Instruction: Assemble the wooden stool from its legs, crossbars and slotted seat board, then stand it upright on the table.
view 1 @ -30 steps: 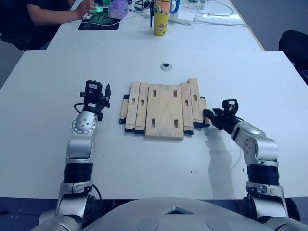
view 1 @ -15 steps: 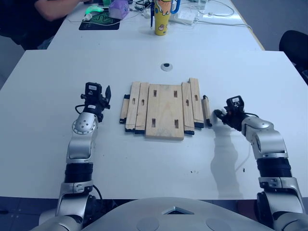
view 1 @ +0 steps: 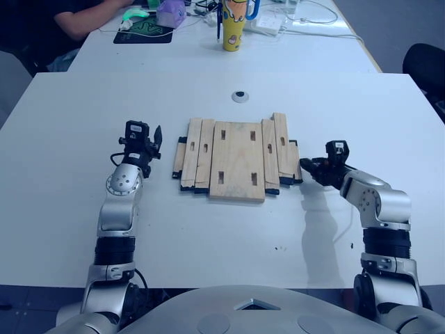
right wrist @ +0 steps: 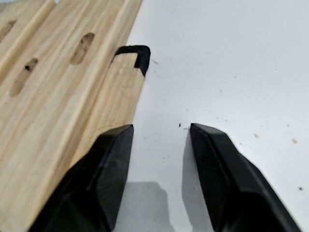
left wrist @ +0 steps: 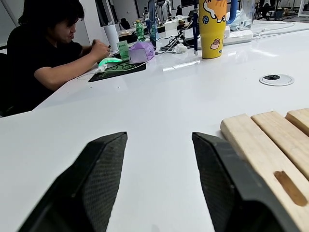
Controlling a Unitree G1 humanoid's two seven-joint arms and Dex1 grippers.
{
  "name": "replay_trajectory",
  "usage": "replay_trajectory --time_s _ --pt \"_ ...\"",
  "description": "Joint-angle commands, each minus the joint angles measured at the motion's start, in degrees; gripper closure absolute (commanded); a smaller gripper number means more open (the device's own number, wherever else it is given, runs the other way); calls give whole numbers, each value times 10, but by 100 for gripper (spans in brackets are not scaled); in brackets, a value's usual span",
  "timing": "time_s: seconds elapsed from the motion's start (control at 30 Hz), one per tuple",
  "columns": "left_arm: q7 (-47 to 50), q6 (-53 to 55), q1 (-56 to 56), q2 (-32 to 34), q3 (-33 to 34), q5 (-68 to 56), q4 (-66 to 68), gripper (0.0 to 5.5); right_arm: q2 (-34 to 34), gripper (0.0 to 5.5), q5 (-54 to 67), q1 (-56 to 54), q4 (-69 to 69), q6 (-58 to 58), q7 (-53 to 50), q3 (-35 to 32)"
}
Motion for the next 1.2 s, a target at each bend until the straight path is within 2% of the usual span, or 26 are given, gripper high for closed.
replay_trajectory --time_s 0.03,0.37,0.67,0.73,1.0,1.2 --pt "-4 -1 8 0 -4 -3 10 299 16 328 25 -9 -16 33 -2 -12" --pt "-5 -1 11 -1 -4 -3 7 299 10 328 28 -19 -37 30 -4 -10" --pt "-5 -3 10 -1 -2 -4 7 299 1 328 42 15 -82 77 29 51" --pt "-5 -3 9 -1 -3 -4 7 299 5 328 43 18 -82 75 25 46" --pt "-4 -1 16 -3 -3 -8 2 299 35 328 67 -19 -63 27 -8 -44" --pt "-6 1 15 -2 -3 -9 0 299 10 328 36 1 -51 17 1 1"
